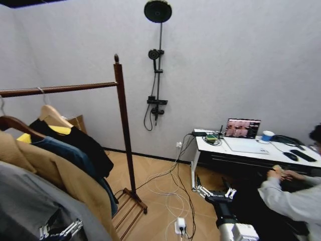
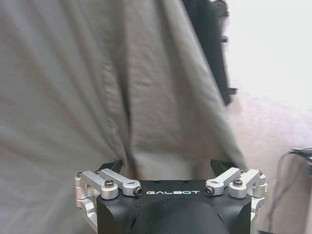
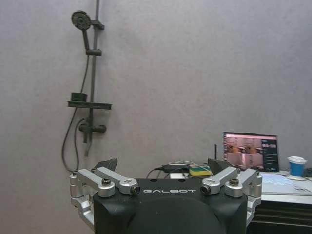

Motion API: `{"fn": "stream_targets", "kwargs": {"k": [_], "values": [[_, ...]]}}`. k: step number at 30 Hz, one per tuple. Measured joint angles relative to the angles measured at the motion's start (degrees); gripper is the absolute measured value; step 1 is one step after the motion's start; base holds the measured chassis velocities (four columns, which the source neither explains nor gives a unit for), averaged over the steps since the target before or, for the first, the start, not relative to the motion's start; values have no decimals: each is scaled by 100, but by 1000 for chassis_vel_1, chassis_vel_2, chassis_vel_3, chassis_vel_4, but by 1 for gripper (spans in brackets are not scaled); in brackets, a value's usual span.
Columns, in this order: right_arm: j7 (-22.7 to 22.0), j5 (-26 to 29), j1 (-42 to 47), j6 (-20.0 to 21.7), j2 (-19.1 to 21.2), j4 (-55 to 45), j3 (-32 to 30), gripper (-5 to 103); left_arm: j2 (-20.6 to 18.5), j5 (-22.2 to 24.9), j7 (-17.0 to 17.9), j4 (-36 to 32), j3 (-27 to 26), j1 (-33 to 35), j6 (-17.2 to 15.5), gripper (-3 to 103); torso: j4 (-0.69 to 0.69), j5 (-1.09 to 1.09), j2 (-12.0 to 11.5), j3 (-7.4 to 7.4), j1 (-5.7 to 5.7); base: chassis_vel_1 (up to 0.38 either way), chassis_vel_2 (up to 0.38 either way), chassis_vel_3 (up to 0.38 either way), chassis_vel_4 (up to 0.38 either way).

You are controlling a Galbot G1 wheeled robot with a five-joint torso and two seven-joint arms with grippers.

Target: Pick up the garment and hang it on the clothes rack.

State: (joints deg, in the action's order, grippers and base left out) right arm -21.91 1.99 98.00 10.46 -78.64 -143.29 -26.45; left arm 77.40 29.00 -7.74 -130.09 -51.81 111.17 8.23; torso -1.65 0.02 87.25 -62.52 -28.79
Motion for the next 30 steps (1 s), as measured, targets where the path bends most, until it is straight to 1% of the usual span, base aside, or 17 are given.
{"fn": "stream_targets", "kwargs": {"k": [8, 14, 30], "values": [[-2, 6, 19, -11, -23, 1, -5, 100, 0, 0, -1, 0, 0, 0, 0, 100, -1, -2, 0, 1, 0, -63, -154, -162, -50], [-3, 9, -13, -13, -47, 3, -4, 100, 0, 0, 0, 0, 0, 0, 0, 100, 1, -2, 0, 0, 0, 83, -91, -96, 66], [-2, 10, -35, -31, -66, 6, 34, 100, 0, 0, 1, 0, 0, 0, 0, 100, 0, -2, 1, 1, 1, 128, -130, -125, 130]]}}
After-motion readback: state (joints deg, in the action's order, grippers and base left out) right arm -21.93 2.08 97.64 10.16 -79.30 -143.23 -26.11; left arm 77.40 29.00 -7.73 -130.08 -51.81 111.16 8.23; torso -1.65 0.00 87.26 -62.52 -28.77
